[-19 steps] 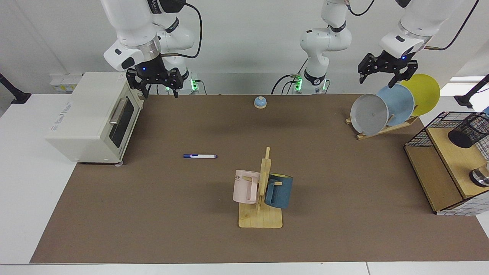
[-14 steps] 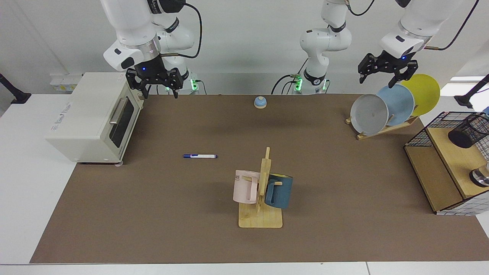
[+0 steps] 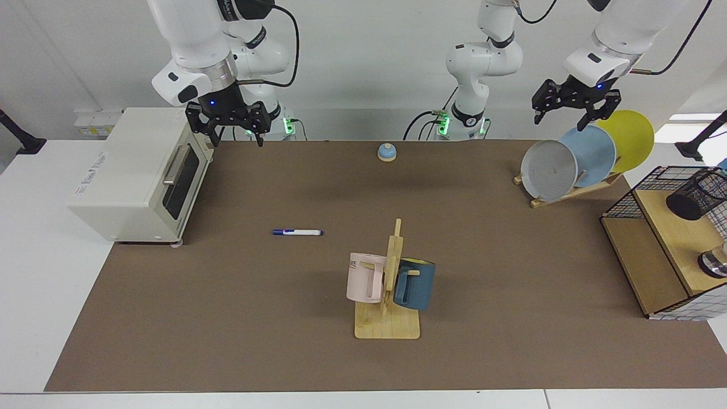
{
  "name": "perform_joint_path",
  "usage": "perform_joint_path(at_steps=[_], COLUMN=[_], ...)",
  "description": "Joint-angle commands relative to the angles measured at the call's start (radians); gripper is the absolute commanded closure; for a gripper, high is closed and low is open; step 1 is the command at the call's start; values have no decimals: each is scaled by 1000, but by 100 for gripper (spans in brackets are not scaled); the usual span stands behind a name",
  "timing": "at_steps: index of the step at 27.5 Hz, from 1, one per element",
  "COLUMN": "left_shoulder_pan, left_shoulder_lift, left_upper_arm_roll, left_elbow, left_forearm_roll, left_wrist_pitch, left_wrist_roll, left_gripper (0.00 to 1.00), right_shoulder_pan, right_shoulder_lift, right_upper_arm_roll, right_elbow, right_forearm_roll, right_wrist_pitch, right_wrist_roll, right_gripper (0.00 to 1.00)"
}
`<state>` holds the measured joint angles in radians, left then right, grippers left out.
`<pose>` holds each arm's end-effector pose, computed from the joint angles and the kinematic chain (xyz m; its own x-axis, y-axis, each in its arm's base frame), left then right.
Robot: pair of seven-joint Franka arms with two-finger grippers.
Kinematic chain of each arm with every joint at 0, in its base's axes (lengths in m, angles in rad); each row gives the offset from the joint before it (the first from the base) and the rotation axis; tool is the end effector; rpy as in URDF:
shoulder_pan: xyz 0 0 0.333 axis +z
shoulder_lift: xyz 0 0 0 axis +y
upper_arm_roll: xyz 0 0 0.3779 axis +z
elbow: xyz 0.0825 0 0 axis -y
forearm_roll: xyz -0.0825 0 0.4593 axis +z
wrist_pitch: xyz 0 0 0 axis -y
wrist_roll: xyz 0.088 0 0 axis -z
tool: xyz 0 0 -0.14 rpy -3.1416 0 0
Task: Put markers into pen holder
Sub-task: 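Reach the right gripper toward the blue-capped white marker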
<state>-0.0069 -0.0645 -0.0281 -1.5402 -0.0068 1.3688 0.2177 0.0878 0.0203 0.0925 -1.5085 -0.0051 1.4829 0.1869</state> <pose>0.5795 -0.0220 0.6926 0.9625 -0.2509 -0.1031 -0.2493 -0.9680 0.0279 0.6171 0.1111 0.6670 0.9990 -0.0072 -0.0444 -0.0066 -0.9999 0.0117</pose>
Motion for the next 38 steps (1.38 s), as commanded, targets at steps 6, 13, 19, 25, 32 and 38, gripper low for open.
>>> perform_joint_path(at_steps=[6,13,19,25,32,38], left_shoulder_pan=[4,4,4,4,4,2], left_shoulder_lift=[-24,-24,-24,-24,-24,-37], left_upper_arm_roll=[-4,-4,-4,-4,-4,-4], left_elbow=[-28,-28,-28,-28,-28,-47], left_forearm_roll=[4,4,4,4,4,4], left_wrist_pitch=[0,0,0,-2,-2,-4], left_wrist_roll=[6,6,6,6,8,9], left_gripper=[0,0,0,0,0,0], right_shoulder_pan=[-10,-8,-2,19,38,56], right_shoulder_lift=[-39,-62,-62,-56,-7,81], right_upper_arm_roll=[0,1,1,1,1,1], right_elbow=[-59,-127,-185,-292,-384,-391], right_forearm_roll=[23,28,56,102,102,102], right_wrist_pitch=[46,108,146,345,503,560], right_wrist_roll=[8,219,481,802,1074,1256], right_gripper=[0,0,0,0,0,0])
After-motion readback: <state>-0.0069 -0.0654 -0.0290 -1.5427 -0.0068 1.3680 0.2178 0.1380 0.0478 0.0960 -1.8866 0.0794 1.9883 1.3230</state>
